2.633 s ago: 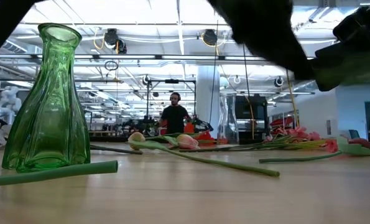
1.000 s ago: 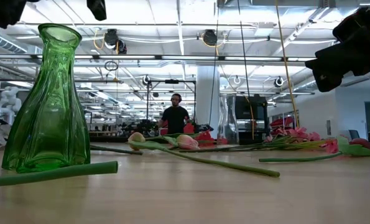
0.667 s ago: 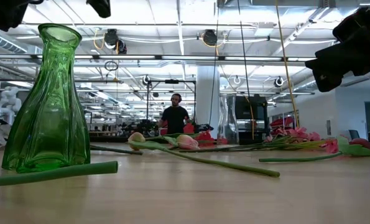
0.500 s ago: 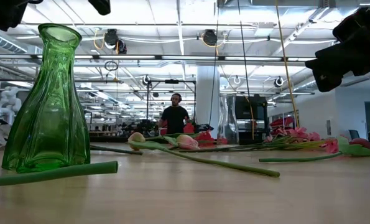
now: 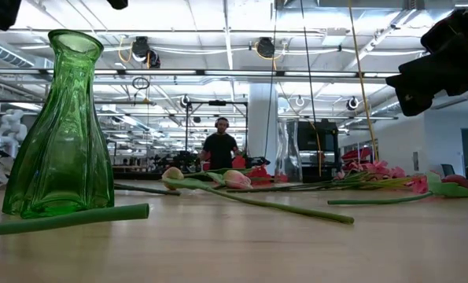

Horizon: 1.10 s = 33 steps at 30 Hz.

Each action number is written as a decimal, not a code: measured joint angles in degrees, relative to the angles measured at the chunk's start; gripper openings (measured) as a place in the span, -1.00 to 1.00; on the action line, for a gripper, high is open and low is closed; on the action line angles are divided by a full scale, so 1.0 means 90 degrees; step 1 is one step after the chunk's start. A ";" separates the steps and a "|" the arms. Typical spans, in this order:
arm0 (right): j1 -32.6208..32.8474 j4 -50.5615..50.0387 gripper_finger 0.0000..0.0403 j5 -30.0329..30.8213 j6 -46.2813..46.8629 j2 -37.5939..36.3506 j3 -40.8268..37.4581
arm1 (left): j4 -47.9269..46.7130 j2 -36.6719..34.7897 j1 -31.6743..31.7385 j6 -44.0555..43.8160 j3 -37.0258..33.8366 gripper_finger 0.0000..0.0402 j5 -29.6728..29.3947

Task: Sort flowers into vase by color
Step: Put the bottom red flowers into the green vase

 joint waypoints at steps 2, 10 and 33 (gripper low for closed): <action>-0.0002 0.0000 -0.38 0.0000 0.0000 0.0002 0.0000 | 0.0317 0.0223 -0.0073 0.0002 0.0002 -1.00 -0.0033; 0.0000 0.0000 -0.38 0.0000 0.0000 0.0000 0.0000 | 0.1142 0.1251 -0.0306 -0.0163 0.0005 -1.00 -0.0119; -0.0002 -0.0002 -0.38 0.0002 0.0000 0.0000 0.0000 | 0.1376 0.2302 -0.0347 0.0192 0.0007 -1.00 0.0224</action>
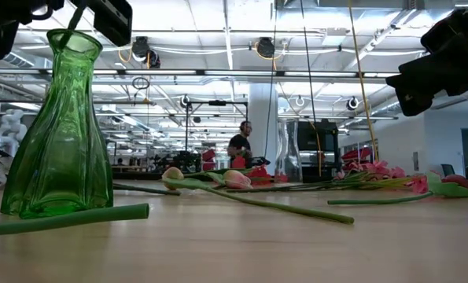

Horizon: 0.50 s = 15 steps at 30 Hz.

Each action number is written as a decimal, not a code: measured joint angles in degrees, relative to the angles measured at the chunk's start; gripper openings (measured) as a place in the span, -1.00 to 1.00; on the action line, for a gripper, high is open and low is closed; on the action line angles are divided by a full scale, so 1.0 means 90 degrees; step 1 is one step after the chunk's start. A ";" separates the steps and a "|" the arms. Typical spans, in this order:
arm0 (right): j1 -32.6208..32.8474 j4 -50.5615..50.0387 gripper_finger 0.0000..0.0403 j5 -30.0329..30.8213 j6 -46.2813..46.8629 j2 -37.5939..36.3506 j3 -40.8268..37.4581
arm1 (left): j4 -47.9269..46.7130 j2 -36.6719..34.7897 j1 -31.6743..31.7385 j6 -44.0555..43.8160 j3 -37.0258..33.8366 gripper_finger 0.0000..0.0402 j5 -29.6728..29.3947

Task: Sort flowers into vase by color
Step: Put the bottom red flowers into the green vase

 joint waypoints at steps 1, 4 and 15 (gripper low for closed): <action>0.0000 0.0000 -0.38 0.0000 0.0000 0.0000 0.0000 | 0.0028 0.0002 0.0000 0.0068 0.0000 -1.00 0.0000; 0.0000 0.0000 -0.38 0.0000 0.0000 0.0000 0.0000 | 0.0226 0.0002 0.0000 0.0232 0.0000 -1.00 0.0002; 0.0000 0.0000 -0.38 0.0000 0.0000 0.0002 0.0000 | 0.0849 -0.0009 0.0027 0.0324 -0.0780 -1.00 -0.0046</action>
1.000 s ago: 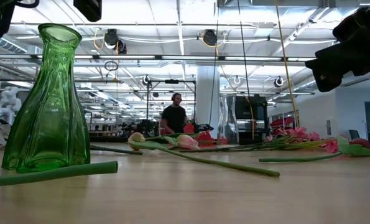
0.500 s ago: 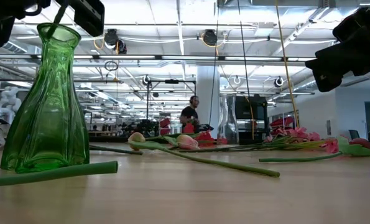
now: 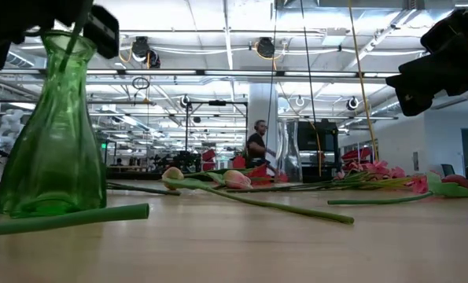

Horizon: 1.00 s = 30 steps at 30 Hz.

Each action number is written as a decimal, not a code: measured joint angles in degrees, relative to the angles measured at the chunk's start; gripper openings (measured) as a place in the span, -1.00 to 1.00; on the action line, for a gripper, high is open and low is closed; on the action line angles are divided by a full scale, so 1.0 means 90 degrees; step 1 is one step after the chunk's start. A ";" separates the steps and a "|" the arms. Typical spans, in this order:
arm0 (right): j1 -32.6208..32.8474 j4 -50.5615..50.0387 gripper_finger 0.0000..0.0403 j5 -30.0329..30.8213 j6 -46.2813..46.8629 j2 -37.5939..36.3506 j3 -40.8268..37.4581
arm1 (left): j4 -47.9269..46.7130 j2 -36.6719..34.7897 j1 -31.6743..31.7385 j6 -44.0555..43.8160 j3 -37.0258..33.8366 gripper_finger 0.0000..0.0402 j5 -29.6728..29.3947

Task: Sort flowers into vase by color
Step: Put the bottom red flowers into the green vase

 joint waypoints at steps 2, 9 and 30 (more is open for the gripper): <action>0.0000 0.0002 -0.38 -0.0002 0.0000 -0.0002 0.0000 | -0.0018 -0.0002 0.0014 -0.0009 -0.0152 -1.00 -0.0080; 0.0000 0.0002 -0.38 0.0000 0.0000 -0.0002 0.0000 | -0.0016 0.0157 0.0017 -0.0016 -0.0201 -1.00 -0.0005; 0.0000 0.0001 -0.38 0.0000 -0.0001 -0.0002 0.0000 | -0.0050 0.0609 -0.0080 -0.0879 -0.0204 -0.87 0.0071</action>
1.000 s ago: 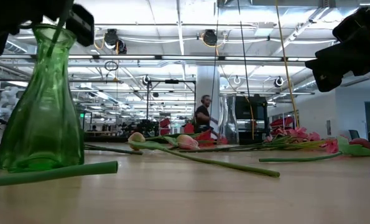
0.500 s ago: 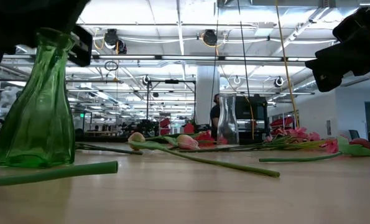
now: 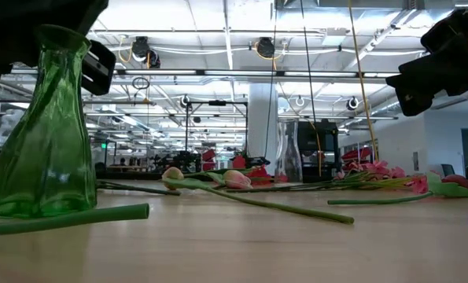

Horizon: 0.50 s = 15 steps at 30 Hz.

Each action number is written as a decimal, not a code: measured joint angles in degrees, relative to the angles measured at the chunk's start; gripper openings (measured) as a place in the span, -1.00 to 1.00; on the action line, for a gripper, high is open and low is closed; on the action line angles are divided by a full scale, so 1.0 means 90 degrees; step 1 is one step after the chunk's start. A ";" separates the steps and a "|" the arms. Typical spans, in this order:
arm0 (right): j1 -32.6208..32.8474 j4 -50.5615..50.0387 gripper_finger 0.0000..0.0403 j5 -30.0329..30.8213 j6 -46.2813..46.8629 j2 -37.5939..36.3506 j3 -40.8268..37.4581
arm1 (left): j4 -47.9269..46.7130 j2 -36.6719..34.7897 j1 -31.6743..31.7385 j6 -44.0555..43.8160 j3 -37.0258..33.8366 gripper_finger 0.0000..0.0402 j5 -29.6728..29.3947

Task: Sort flowers into vase by color
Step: Put the bottom red flowers into the green vase

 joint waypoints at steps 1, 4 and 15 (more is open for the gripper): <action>0.0002 0.0000 -0.38 0.0000 0.0001 0.0000 0.0000 | 0.0007 -0.0022 -0.0034 -0.0034 0.0000 -0.87 0.0001; 0.0002 0.0000 -0.38 0.0000 0.0001 0.0000 0.0000 | 0.0022 -0.0068 -0.0069 -0.0137 -0.0004 -0.87 0.0078; 0.0000 0.0001 -0.38 0.0000 0.0001 0.0000 0.0000 | -0.0018 -0.0516 -0.0071 -0.0150 -0.0573 -0.86 0.0352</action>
